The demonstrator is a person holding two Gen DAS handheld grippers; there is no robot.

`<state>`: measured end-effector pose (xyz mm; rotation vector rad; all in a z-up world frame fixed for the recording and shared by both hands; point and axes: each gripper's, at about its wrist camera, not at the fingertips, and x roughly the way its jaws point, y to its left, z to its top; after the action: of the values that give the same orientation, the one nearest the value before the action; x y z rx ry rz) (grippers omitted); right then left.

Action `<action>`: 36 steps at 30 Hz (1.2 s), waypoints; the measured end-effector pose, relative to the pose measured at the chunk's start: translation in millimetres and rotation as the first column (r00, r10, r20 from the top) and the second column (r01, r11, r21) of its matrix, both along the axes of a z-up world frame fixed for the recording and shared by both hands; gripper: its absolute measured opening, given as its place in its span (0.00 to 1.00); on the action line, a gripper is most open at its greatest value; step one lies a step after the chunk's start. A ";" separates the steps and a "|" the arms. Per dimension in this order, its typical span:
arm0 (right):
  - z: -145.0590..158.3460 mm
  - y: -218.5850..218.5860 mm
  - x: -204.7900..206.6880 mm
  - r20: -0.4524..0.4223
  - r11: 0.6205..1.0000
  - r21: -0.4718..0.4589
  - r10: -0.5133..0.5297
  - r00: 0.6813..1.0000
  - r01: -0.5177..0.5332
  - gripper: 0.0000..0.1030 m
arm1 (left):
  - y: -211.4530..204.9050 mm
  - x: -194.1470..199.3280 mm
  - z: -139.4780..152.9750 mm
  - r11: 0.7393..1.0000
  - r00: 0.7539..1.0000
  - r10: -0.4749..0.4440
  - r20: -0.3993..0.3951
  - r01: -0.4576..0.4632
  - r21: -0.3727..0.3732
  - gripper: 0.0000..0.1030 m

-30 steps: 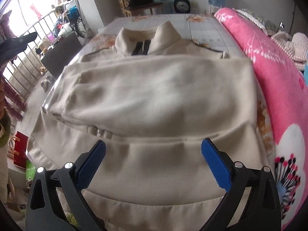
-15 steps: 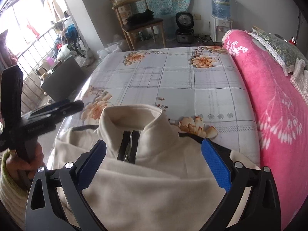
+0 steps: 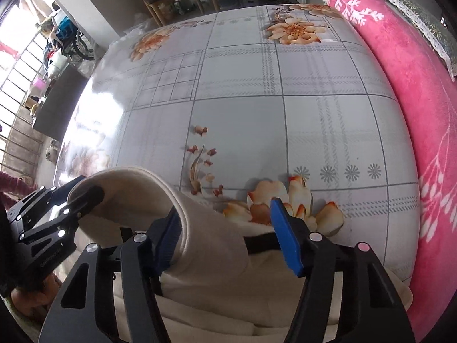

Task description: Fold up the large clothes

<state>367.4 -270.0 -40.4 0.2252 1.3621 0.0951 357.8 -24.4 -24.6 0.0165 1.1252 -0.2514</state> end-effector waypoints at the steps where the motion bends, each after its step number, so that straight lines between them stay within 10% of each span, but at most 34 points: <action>1: 2.9 -1.5 -4.2 0.001 1.000 0.010 0.008 1.000 -0.008 0.53 | 2.2 -2.9 1.4 1.000 1.000 -0.006 -0.011 0.006 -0.010 0.37; 6: 15.0 -5.8 -27.8 0.003 0.999 0.017 0.051 0.999 -0.051 0.32 | 9.0 -19.6 6.1 0.999 0.999 -0.029 -0.032 0.028 -0.019 0.35; 8: 15.7 -7.1 -35.0 0.000 0.998 0.022 0.061 0.998 -0.061 0.19 | 9.9 -28.1 7.7 0.999 0.999 -0.039 -0.035 0.038 -0.038 0.17; 13: 43.9 1.4 -59.7 0.085 0.994 -0.009 0.112 0.990 -0.111 0.07 | 0.9 -63.1 36.4 0.995 0.993 -0.097 0.062 0.097 0.005 0.09; 23: 105.0 9.5 -154.6 0.249 0.973 -0.085 0.230 0.941 -0.215 0.07 | -0.5 -167.1 92.3 0.983 0.960 -0.176 0.216 0.182 -0.006 0.08; 32: 61.9 33.8 -220.4 0.289 0.928 -0.293 0.315 0.904 -0.230 0.09 | -19.0 -228.4 31.8 0.969 0.947 -0.223 0.232 0.190 0.156 0.09; 36: 32.5 29.9 -228.7 0.233 0.931 -0.297 0.285 0.930 -0.211 0.35 | -16.3 -224.5 -1.3 0.975 0.964 -0.190 0.183 0.165 0.147 0.11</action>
<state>138.7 -240.1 -7.9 -0.1869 1.1074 0.1489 133.3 -40.7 -26.0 0.2554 0.9422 -0.3286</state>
